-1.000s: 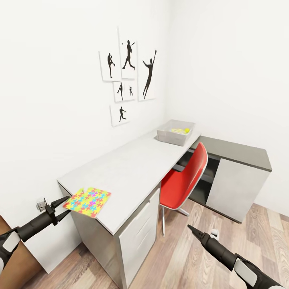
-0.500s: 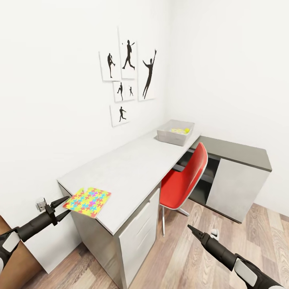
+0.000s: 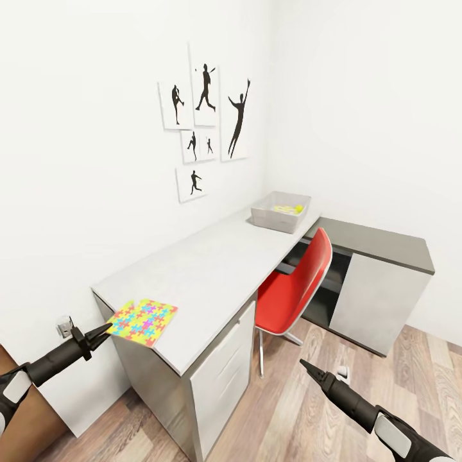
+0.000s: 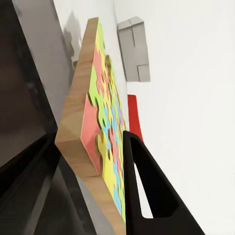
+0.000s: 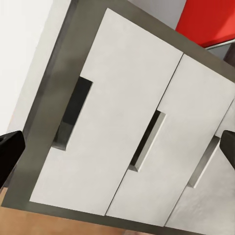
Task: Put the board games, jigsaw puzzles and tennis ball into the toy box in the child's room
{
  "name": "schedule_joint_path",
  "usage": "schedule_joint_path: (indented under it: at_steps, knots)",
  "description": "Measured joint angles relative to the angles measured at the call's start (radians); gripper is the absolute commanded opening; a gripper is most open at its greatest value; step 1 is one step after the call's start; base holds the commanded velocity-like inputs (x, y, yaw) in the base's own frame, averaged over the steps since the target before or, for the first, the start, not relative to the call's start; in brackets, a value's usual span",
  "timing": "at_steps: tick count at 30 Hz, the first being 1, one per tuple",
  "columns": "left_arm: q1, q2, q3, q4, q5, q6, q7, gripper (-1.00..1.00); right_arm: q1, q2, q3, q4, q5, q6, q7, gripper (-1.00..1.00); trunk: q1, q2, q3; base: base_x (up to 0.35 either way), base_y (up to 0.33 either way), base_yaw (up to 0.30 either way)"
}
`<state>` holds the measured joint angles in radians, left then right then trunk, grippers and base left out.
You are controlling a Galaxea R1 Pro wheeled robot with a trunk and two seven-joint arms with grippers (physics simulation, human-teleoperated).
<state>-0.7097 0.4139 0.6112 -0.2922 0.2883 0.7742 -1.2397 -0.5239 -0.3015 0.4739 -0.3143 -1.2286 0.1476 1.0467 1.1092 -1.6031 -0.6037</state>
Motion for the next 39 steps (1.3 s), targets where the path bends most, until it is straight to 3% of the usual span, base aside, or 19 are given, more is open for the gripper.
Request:
schedule_joint_path:
  at_steps: [20,39]
  knots:
    - [0.000,0.000,-0.002,0.000,-0.001,-0.003,-0.003,-1.00,0.000,0.000,0.000,0.000,0.002,0.000,-0.002,1.00,0.000,0.000,0.000,0.000,0.000,0.000]
    - [0.000,-0.003,-0.007,-0.007,-0.003,-0.004,-0.010,-1.00,0.000,0.002,0.001,0.000,0.004,0.000,-0.006,1.00,-0.073,0.133,0.059,0.000,0.000,0.000]
